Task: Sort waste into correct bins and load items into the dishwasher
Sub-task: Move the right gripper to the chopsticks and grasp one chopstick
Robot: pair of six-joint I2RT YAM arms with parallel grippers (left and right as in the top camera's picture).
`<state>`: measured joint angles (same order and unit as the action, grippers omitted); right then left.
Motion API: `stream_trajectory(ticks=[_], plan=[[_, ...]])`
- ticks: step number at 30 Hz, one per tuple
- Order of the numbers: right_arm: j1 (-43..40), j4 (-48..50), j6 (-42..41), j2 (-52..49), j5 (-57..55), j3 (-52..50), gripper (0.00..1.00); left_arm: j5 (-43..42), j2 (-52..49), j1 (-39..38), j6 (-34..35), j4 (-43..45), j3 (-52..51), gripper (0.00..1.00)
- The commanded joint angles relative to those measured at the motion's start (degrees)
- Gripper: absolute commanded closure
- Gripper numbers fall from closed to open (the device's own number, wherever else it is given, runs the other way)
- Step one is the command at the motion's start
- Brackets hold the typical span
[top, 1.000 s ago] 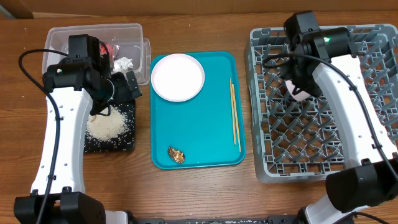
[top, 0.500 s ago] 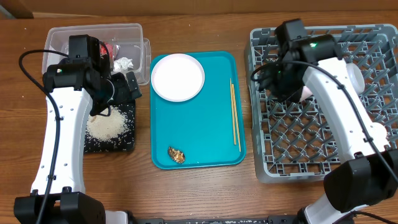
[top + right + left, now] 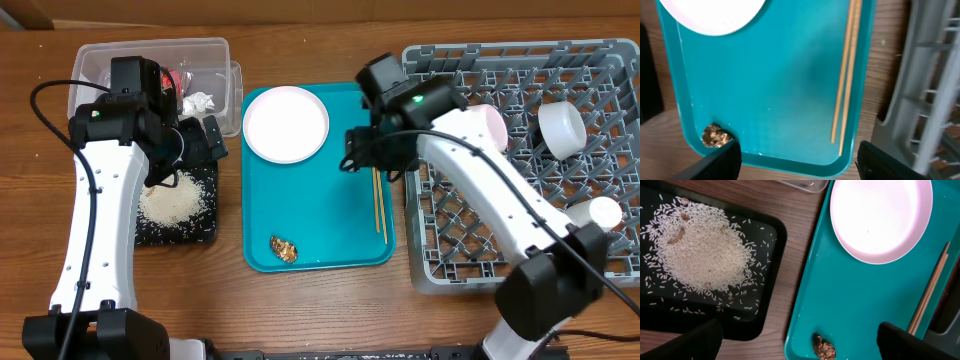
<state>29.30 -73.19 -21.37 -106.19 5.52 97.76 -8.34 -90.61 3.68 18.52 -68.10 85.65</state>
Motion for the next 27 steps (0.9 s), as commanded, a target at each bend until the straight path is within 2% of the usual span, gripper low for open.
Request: stream_trajectory(ticks=[1,15,27], plan=[[1.0,0.2,-1.0,-3.6,-1.0,-0.3,0.24,0.0,0.9,-0.4,0.7,-0.1,1.1,0.0],[1.9,-0.5,-1.4,-17.3,-0.7,-0.3,0.24,0.0,0.9,-0.4,0.7,-0.1,1.1,0.0],[1.9,5.0,-1.4,-19.1,3.2,-6.3,0.23,0.0,0.9,-0.4,0.1,-0.1,1.1,0.0]])
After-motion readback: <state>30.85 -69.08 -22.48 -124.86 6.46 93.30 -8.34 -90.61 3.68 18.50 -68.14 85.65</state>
